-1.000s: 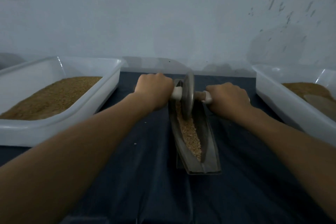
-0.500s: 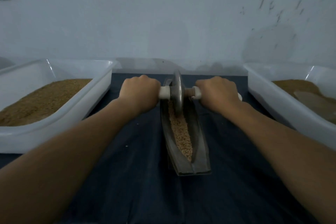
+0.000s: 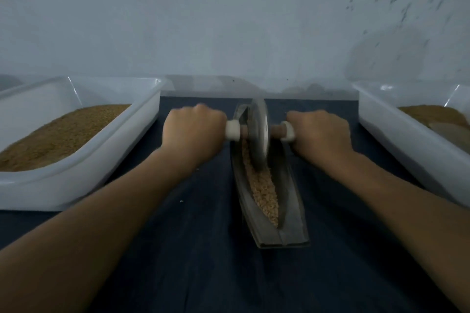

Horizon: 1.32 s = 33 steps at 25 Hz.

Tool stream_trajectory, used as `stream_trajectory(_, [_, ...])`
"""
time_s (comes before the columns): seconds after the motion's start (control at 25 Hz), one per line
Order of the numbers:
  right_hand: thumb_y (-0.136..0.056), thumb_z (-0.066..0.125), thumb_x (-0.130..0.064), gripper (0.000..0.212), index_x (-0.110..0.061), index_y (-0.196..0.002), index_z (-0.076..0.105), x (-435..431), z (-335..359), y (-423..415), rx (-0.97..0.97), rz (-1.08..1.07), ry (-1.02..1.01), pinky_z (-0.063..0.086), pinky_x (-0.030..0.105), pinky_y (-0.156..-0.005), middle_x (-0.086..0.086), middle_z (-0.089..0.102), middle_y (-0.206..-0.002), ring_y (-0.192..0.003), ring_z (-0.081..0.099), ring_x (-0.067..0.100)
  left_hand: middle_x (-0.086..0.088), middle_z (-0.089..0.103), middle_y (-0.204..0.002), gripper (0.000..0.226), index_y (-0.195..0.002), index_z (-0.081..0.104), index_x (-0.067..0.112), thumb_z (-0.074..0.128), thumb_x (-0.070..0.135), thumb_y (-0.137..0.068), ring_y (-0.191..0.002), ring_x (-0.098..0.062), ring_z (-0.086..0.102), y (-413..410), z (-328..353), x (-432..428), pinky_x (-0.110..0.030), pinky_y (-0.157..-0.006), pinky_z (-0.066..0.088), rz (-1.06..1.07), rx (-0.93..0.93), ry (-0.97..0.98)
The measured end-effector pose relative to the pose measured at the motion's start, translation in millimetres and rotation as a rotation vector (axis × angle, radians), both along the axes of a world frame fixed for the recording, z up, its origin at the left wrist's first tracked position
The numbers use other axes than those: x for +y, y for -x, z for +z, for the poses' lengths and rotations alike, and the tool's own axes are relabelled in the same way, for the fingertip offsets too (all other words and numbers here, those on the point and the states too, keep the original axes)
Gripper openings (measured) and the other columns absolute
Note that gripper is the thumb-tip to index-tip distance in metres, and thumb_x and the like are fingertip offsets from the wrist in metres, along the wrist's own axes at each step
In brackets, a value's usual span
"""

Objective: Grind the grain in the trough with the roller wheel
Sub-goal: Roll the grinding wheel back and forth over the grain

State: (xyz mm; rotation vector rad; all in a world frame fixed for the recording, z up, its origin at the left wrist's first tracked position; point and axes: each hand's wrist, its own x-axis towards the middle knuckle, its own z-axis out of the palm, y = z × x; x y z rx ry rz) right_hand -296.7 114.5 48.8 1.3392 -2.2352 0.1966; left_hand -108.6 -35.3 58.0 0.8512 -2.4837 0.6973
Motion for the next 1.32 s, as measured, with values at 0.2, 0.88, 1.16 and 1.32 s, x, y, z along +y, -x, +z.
stream_trajectory(0.2, [-0.087,0.065,-0.030,0.029,-0.030,-0.075,0.039,0,11,3,0.001,0.009,-0.078,0.026,0.028,-0.051,-0.007,0.053,-0.077,-0.065,0.049,0.019,0.001,0.057,-0.084,0.014,-0.097,0.065,0.027,0.061,0.036,-0.088,-0.076,-0.025,0.059,6,14,-7,-0.035,-0.062,0.039,0.002,-0.106,-0.197])
stream_trajectory(0.88, [-0.080,0.068,-0.030,0.039,-0.033,-0.074,0.030,31,2,-15,0.101,0.108,-0.089,0.027,0.026,-0.046,-0.009,0.046,-0.069,-0.059,0.046,0.020,0.008,0.035,-0.060,0.027,-0.072,0.046,0.029,0.071,0.037,-0.077,-0.046,-0.012,0.027,-26,-12,17,-0.027,-0.046,0.021,-0.120,-0.003,-0.035])
stream_trajectory(1.16, [-0.079,0.066,-0.027,0.018,-0.028,-0.077,0.048,13,9,-6,0.092,0.031,-0.025,0.025,0.025,-0.050,-0.008,0.045,-0.067,-0.060,0.049,0.023,0.006,0.039,-0.065,0.023,-0.072,0.047,0.027,0.066,0.034,-0.082,-0.055,-0.019,0.038,-7,-9,4,-0.031,-0.052,0.031,-0.025,0.032,-0.082])
stream_trajectory(1.32, [-0.087,0.065,-0.028,0.019,-0.029,-0.083,0.047,-21,20,11,-0.063,-0.014,-0.118,0.039,0.034,-0.063,-0.001,0.061,-0.088,-0.084,0.060,0.027,-0.002,0.056,-0.084,0.015,-0.100,0.065,0.023,0.060,0.034,-0.090,-0.073,-0.025,0.055,21,10,-9,-0.035,-0.061,0.037,0.053,-0.050,-0.181])
